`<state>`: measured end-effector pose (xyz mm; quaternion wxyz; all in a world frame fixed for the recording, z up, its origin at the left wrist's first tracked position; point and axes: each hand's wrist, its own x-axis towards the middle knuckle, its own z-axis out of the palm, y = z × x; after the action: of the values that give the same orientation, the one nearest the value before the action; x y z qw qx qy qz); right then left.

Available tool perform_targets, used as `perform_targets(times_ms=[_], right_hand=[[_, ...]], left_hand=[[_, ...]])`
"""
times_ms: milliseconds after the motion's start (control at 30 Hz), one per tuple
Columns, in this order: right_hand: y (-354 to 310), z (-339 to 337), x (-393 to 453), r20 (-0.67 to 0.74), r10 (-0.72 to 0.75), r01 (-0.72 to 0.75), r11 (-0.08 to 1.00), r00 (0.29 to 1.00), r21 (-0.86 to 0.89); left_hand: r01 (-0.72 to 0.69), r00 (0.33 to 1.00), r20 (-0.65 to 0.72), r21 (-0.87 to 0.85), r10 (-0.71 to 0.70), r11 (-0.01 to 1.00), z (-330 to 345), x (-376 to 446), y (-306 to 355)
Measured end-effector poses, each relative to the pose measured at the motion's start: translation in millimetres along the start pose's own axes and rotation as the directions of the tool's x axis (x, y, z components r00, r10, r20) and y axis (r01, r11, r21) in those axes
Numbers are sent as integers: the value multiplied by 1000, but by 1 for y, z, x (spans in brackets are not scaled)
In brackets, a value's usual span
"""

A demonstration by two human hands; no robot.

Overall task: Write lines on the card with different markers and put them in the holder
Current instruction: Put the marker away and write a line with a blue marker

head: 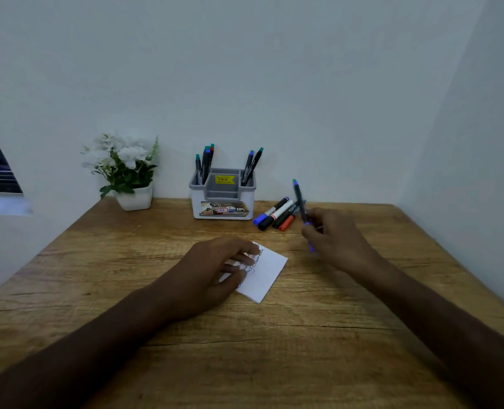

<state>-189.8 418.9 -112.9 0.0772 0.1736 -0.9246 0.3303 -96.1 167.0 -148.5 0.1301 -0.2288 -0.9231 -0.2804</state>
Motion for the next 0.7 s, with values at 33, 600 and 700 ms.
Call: perform_targets(times_ms=[33, 600, 700], right_hand=[[-9, 1, -6, 26, -9, 5, 986, 1000, 165], [-27, 42, -34, 337, -93, -121, 819, 937, 561], [-32, 41, -38, 385, -126, -54, 904, 914, 424]], left_hand=[[20, 1000, -6, -18, -21, 1000, 0, 0, 2], [242, 970, -48, 181, -237, 953, -4, 7, 16], [189, 978, -110, 125, -176, 974, -6, 3, 18]])
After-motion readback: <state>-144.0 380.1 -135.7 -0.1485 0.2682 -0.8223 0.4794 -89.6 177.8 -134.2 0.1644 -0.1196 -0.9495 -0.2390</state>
